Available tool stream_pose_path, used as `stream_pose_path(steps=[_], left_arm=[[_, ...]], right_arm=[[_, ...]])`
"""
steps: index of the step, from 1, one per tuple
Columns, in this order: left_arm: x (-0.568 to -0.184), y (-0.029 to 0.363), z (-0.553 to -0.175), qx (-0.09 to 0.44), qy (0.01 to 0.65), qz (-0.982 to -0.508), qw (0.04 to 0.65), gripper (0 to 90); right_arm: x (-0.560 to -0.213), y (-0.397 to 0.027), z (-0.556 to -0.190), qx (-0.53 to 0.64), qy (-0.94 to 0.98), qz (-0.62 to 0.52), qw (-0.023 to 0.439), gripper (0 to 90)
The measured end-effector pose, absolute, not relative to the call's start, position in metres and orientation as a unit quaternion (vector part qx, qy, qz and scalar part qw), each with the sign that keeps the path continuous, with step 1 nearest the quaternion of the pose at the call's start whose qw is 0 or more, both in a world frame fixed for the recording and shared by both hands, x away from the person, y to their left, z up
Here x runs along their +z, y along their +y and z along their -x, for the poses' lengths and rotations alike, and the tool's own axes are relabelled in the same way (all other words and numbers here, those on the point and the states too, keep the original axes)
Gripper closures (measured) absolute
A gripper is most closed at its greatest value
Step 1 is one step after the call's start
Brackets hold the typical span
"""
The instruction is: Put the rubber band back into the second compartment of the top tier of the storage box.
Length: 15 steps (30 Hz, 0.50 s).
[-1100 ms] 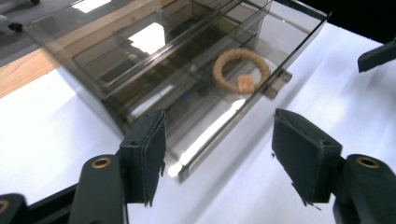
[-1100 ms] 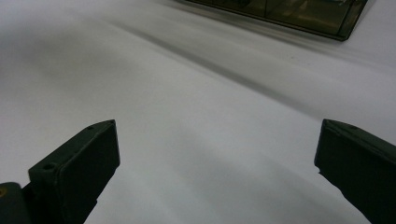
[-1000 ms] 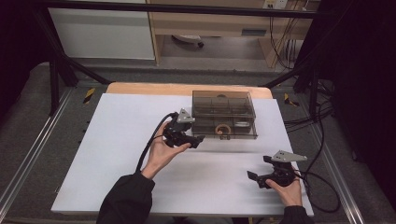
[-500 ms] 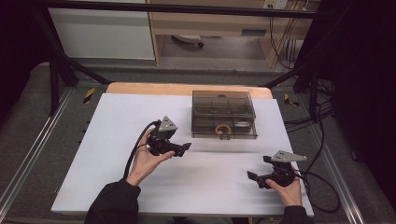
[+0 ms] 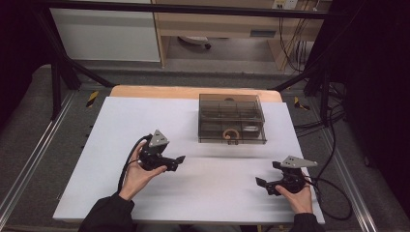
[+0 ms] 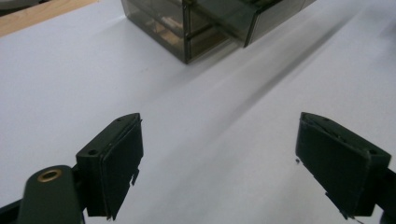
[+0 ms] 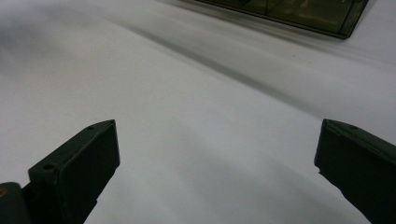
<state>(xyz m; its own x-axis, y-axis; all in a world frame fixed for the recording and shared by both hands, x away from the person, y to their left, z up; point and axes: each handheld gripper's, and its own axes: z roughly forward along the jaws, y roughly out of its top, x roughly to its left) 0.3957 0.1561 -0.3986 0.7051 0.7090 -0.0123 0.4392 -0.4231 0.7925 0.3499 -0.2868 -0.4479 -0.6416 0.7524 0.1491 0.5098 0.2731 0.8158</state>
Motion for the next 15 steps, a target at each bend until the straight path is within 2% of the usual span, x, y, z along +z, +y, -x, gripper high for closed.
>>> stream_pose_path(steps=[15], left_arm=[[-0.419, 0.197, -0.378, 0.178, 0.357, -0.822, 0.407, 13.9]], right_arm=[[-0.448, -0.287, -0.350, 0.447, 0.788, -0.402, 0.133, 0.8]])
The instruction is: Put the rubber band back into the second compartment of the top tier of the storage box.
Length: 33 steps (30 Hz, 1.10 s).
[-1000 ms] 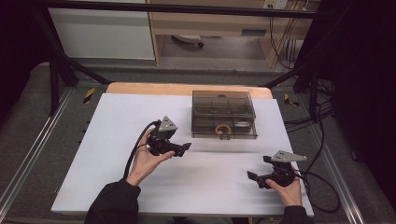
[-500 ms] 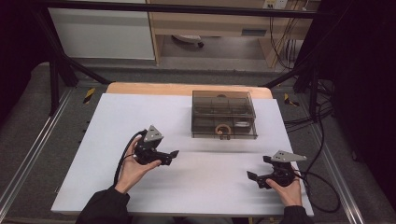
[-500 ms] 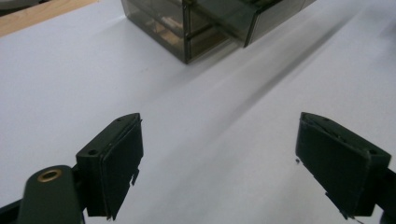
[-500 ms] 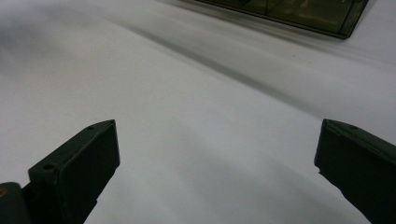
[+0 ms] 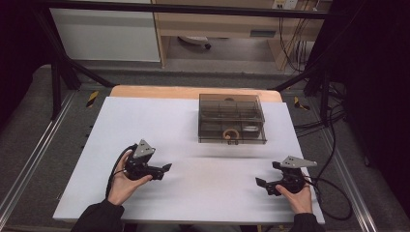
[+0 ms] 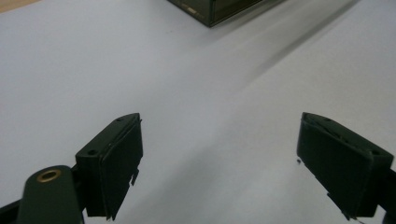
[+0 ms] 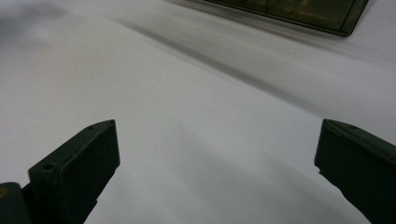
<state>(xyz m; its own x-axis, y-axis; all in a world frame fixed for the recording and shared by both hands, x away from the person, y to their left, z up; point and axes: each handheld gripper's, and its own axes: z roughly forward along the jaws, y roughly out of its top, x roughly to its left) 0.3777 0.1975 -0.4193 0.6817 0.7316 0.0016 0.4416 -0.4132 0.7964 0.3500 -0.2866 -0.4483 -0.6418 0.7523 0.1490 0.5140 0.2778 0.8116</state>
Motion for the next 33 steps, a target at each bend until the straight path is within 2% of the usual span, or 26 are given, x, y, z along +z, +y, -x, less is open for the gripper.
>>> stream_pose_path(steps=[19, 33], left_arm=[[-0.436, 0.247, -0.359, 0.194, 0.380, -0.814, 0.395, 11.9], [-0.444, 0.261, -0.353, 0.199, 0.385, -0.811, 0.394, 10.6]], right_arm=[[-0.449, -0.287, -0.350, 0.447, 0.788, -0.402, 0.133, 0.8], [-0.449, -0.287, -0.350, 0.447, 0.788, -0.403, 0.131, 0.8]])
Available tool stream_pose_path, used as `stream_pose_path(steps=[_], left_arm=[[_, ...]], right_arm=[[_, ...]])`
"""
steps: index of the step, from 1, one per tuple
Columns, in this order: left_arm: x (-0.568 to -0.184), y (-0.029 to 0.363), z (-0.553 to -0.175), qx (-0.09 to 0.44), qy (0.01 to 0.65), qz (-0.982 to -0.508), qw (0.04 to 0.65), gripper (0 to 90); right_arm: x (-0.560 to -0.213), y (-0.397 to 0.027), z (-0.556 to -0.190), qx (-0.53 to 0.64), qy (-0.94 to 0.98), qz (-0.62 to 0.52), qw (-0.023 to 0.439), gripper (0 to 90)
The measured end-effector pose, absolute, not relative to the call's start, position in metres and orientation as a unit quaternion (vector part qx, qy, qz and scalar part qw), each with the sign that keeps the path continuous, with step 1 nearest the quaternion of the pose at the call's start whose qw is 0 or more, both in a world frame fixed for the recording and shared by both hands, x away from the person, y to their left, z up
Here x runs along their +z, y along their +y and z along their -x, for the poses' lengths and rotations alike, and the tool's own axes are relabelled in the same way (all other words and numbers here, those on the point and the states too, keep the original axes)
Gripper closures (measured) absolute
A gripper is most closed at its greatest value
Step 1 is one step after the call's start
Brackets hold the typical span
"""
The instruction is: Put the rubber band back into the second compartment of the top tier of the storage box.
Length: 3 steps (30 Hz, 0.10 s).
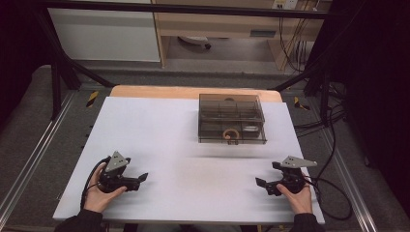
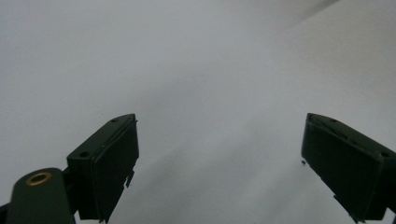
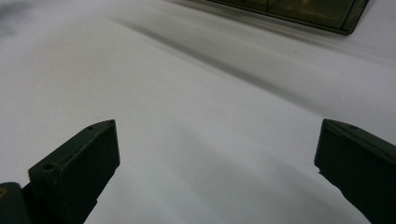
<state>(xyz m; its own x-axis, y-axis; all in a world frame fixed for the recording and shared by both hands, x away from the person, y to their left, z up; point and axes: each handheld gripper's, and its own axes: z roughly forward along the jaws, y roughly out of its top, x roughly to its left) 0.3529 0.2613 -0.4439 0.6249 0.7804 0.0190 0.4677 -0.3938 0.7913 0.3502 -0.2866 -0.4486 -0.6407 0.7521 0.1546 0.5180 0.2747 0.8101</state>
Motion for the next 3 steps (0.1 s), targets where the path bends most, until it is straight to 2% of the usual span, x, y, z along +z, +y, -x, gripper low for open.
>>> stream_pose_path(steps=[3], left_arm=[[-0.4447, 0.2609, -0.3526, 0.196, 0.384, -0.813, 0.392, 10.5]], right_arm=[[-0.4488, -0.2864, -0.3502, 0.447, 0.788, -0.403, 0.130, 0.8]])
